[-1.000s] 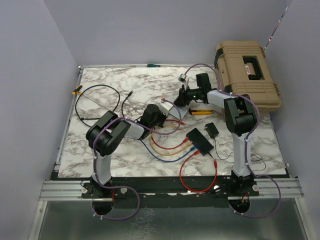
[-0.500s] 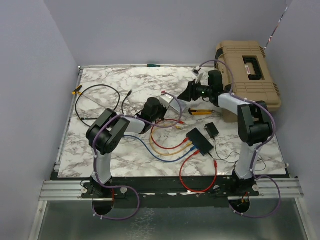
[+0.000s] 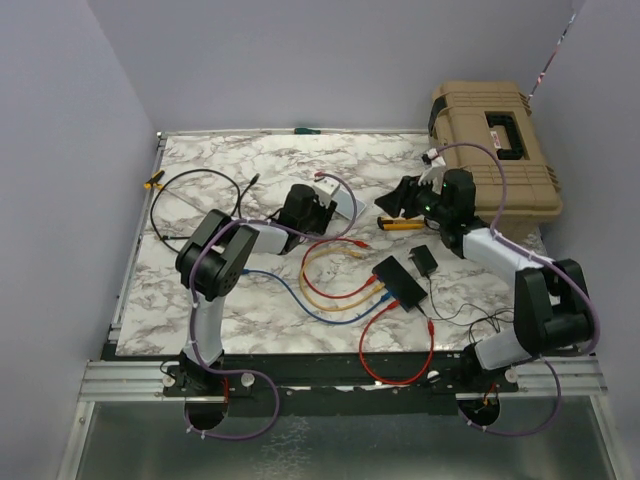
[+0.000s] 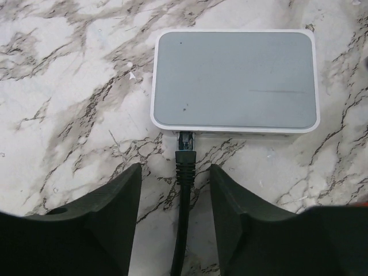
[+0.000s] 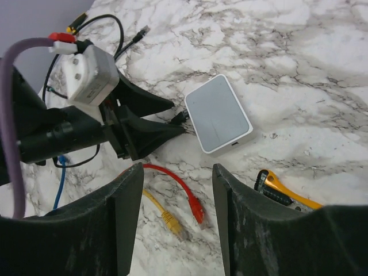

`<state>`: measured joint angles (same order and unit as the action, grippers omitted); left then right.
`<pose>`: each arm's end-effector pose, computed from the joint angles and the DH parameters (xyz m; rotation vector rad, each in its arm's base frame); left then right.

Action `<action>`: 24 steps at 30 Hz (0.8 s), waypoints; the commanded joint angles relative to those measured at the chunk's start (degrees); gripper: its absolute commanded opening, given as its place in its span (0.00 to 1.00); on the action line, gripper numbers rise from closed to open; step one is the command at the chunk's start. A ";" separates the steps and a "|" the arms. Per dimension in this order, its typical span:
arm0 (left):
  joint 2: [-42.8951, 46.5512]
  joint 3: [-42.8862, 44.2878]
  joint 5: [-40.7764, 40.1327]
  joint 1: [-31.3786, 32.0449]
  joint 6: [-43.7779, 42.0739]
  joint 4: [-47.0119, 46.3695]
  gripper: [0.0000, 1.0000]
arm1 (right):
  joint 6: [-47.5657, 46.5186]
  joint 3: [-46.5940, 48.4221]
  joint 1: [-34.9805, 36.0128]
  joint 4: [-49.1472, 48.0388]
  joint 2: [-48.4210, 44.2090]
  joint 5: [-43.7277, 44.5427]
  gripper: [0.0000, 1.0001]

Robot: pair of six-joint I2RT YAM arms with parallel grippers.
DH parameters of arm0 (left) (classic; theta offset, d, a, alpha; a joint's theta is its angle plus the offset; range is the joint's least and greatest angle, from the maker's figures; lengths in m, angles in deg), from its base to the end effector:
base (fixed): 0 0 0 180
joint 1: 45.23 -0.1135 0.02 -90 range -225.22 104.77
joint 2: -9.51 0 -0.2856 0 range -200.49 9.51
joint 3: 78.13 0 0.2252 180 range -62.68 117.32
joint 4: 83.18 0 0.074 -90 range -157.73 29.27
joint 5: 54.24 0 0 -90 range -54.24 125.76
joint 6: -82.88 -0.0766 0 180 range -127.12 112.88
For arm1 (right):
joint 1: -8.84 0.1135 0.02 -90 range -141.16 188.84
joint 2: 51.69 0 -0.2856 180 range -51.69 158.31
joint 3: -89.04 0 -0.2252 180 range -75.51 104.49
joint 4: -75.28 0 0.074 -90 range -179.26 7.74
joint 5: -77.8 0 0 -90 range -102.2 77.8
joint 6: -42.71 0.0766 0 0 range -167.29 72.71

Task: Insert the plug into the switch port
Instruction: Insert the connector into the switch port.

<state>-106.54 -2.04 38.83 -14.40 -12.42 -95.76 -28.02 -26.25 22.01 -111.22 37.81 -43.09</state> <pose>0.3857 -0.2350 0.1562 0.6720 1.9519 -0.3313 0.3363 0.1191 0.2608 -0.2784 1.9220 0.8897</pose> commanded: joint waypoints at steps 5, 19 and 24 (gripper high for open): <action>10.03 -2.62 -9.58 -0.50 6.81 2.60 0.99 | -0.54 -9.65 -0.08 -0.21 -20.42 10.30 0.58; 33.68 -4.17 -31.38 -3.73 22.51 28.45 0.99 | 1.48 -26.56 -0.08 -7.10 -49.53 22.03 0.79; 43.90 -4.69 -33.36 -4.92 19.77 38.11 0.99 | 3.10 -29.27 0.50 -10.64 -51.08 23.29 0.84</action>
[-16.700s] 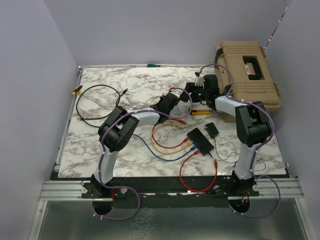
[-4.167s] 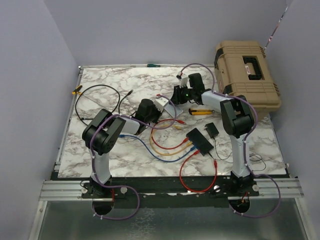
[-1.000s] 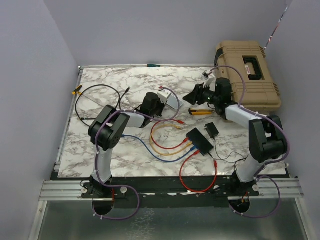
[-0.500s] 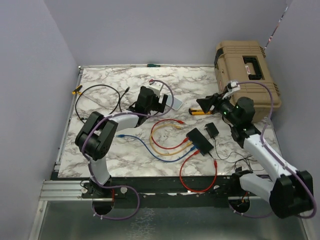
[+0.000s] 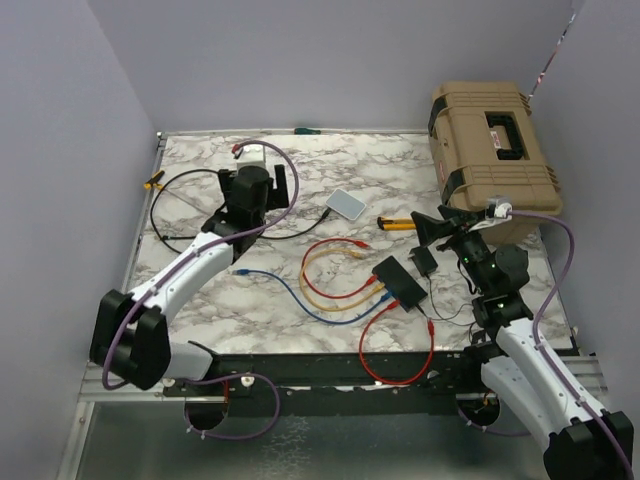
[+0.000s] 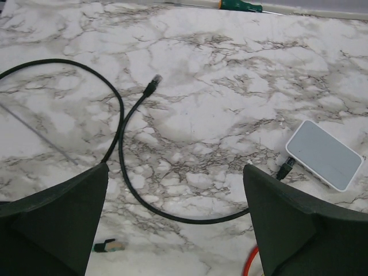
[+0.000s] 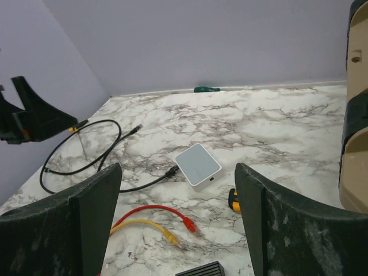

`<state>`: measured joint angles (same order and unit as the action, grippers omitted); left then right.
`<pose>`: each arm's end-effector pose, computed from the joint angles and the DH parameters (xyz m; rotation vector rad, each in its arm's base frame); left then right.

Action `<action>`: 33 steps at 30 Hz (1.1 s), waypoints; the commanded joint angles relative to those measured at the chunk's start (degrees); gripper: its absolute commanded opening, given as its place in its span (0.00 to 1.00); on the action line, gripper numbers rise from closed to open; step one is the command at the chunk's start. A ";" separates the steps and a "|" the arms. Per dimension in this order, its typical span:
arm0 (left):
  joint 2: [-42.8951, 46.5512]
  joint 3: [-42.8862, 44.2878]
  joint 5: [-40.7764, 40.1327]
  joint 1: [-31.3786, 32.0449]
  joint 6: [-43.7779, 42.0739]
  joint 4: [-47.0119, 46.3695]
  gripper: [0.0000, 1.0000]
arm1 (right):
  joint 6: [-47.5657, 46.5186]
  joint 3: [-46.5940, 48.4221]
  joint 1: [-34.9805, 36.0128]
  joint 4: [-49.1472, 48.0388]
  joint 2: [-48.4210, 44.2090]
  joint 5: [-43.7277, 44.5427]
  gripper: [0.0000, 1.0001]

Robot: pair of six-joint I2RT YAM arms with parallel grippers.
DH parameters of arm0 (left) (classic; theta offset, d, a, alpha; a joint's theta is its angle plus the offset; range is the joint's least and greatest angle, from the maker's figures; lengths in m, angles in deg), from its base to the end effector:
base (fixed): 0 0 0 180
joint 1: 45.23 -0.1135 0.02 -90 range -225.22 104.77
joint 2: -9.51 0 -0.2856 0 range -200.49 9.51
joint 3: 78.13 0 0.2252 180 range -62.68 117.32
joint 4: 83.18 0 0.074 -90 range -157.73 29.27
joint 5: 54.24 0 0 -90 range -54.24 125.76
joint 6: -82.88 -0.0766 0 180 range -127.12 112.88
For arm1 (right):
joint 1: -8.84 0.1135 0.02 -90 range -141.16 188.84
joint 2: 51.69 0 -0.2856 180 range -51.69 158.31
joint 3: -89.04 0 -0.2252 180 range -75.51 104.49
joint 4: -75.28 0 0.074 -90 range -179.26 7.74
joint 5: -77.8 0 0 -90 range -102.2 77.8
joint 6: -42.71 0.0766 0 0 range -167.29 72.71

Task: Insert the plug into the switch port
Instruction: Insert the connector into the switch port.

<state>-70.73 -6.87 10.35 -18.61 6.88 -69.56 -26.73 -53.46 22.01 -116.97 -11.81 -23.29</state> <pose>0.3064 -0.1168 0.3048 -0.0753 1.9240 -0.0382 0.1649 0.0537 0.3128 -0.0721 1.4287 0.6222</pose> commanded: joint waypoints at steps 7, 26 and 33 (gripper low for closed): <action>14.39 -3.75 -3.81 -6.33 -0.41 18.89 0.99 | 4.22 -3.25 1.32 -7.95 -0.85 2.27 1.00; 2.08 -10.18 8.02 -24.18 12.59 20.00 0.82 | 4.85 -7.50 2.63 -13.79 3.57 7.62 1.00; -1.68 -10.82 10.50 -24.17 13.98 19.39 0.76 | 4.37 -8.16 2.87 -15.55 5.26 8.00 1.00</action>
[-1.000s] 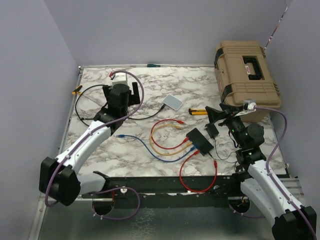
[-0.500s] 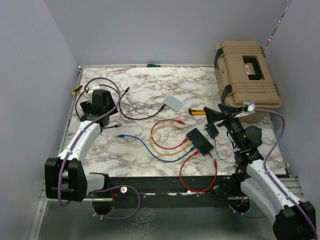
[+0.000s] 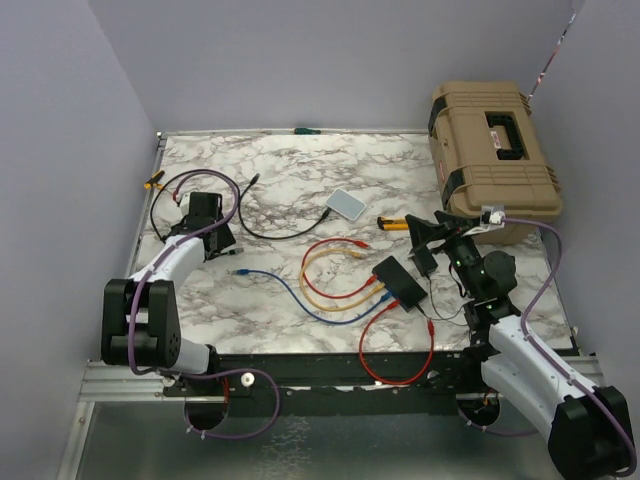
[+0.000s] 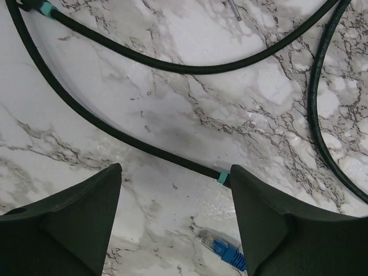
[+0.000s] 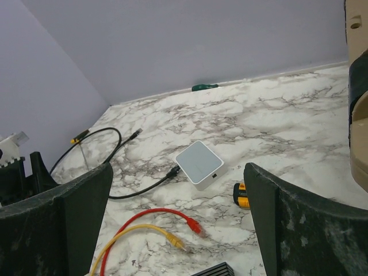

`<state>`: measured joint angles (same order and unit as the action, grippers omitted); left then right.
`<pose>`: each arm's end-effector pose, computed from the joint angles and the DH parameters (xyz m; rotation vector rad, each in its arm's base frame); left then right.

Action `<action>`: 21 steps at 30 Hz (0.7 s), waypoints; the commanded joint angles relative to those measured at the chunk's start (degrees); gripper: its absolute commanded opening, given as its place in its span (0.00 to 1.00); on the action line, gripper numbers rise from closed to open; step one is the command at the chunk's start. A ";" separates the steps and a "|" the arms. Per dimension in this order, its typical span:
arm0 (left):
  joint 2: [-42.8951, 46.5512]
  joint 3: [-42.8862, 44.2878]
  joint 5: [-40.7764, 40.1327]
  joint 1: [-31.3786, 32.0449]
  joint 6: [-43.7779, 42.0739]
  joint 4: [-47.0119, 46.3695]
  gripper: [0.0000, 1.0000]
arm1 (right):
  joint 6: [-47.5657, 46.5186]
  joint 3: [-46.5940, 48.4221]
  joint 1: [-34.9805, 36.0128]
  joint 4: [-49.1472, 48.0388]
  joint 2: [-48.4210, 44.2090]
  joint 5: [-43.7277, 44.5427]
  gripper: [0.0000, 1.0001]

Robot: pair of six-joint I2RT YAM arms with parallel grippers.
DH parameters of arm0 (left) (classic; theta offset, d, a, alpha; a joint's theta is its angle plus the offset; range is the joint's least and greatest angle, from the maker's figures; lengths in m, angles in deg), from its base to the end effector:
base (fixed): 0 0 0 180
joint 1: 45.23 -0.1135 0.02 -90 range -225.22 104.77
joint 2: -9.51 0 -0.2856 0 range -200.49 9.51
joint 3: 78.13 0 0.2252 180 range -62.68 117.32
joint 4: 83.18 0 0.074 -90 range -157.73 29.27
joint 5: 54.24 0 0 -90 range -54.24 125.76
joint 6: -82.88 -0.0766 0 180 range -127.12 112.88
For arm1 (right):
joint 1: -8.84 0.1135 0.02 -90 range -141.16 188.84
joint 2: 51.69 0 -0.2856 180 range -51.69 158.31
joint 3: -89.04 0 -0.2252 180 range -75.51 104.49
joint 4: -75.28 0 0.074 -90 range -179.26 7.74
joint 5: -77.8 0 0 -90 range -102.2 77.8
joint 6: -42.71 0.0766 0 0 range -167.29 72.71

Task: Insert the plug into the switch port
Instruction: Insert the connector into the switch port, then pick up the connector from the center of the board.

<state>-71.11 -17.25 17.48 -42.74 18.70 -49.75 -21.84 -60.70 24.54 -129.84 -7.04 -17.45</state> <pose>0.2742 0.0121 0.2018 -0.6211 2.3623 0.1819 0.1739 0.0562 0.2862 0.0422 1.4155 0.6606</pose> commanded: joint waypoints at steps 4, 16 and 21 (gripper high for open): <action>-3.26 -0.52 5.61 -0.02 2.88 -1.06 0.72 | -0.71 -1.18 0.34 -3.19 1.03 2.09 1.00; -10.27 -0.86 11.26 0.38 3.40 -1.78 0.57 | -1.18 -1.34 0.37 -3.11 1.16 2.83 1.00; -10.26 -0.78 11.48 1.15 3.37 -1.79 0.47 | -1.10 -1.54 0.33 -3.45 1.55 2.88 1.00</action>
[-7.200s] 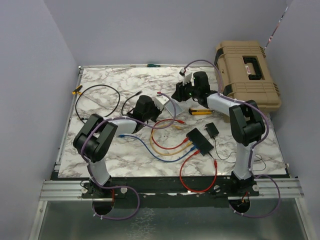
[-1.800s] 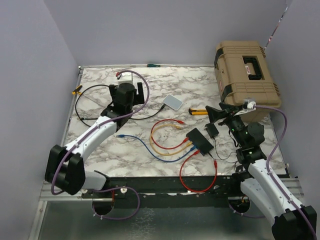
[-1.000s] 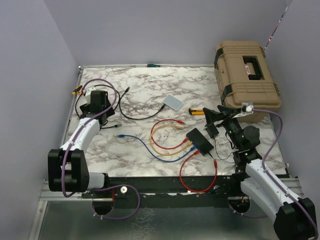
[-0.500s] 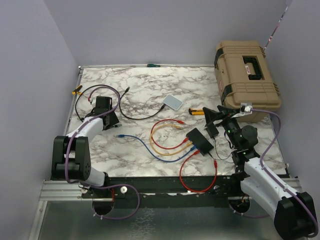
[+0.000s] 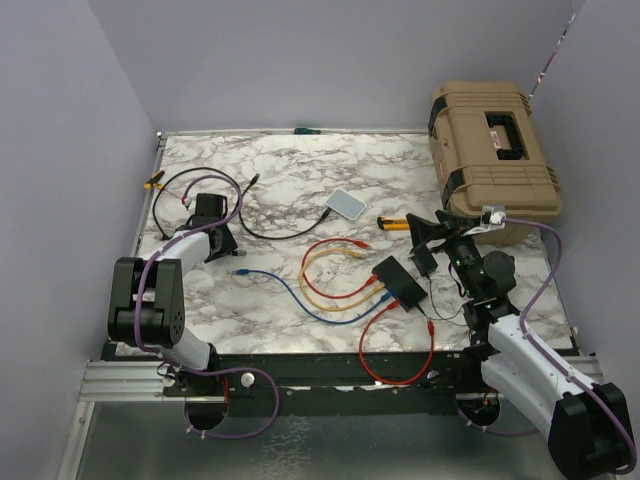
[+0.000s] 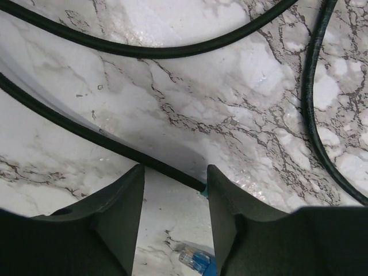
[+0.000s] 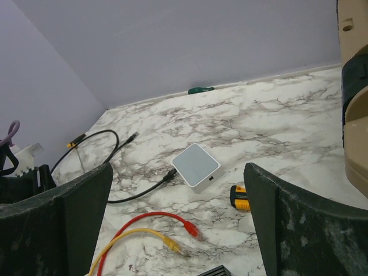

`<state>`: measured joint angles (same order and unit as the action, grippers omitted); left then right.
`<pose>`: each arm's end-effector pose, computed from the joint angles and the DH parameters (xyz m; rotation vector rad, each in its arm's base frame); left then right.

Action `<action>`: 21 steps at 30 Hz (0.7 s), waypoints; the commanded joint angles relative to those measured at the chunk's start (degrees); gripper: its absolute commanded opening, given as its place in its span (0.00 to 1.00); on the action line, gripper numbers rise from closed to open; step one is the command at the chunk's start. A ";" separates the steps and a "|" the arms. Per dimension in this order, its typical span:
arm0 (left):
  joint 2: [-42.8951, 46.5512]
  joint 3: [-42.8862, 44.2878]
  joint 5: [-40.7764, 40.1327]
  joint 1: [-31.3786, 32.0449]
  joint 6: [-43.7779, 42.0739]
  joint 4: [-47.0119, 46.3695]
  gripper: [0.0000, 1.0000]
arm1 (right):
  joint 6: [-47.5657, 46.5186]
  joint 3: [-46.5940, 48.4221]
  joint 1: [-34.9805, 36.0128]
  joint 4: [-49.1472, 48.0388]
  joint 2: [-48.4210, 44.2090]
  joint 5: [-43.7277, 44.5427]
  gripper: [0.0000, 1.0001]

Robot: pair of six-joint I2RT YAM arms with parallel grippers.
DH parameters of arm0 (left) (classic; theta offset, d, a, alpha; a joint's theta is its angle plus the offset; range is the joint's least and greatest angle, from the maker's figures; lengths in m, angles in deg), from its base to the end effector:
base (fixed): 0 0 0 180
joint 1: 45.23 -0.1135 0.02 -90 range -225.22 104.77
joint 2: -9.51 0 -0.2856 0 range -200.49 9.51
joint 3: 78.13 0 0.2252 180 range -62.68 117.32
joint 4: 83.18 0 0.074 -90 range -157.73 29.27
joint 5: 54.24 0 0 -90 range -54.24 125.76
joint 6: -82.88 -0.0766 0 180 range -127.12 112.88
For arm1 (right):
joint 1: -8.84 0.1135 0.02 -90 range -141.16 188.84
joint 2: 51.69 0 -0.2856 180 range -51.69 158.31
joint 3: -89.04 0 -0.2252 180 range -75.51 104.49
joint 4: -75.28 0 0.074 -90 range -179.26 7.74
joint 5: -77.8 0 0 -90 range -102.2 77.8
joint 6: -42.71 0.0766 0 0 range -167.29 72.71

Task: Insert the plug into the switch port
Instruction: Pick up the connector from the center of the board.

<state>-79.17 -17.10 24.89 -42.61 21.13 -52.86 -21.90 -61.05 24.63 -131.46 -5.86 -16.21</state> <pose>0.2924 0.0011 0.1680 -0.6345 2.4749 0.0391 0.1768 0.0556 0.2848 0.0586 1.4116 0.6465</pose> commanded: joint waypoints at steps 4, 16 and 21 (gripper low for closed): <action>-1.56 -0.80 5.12 1.12 0.85 1.30 0.32 | -1.04 -0.98 0.29 -1.79 0.76 1.19 1.00; 4.42 -1.95 10.19 1.10 2.42 -1.38 0.03 | -4.27 4.31 0.29 -1.85 9.30 -15.69 0.94; 7.95 -3.10 12.40 1.16 4.78 -3.54 0.01 | -3.02 7.05 0.65 -4.34 16.74 -24.09 0.88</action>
<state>-74.89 -19.00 33.22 -41.74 23.40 -53.82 -24.59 -56.59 24.65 -132.29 6.81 -30.63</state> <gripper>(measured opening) 0.017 0.896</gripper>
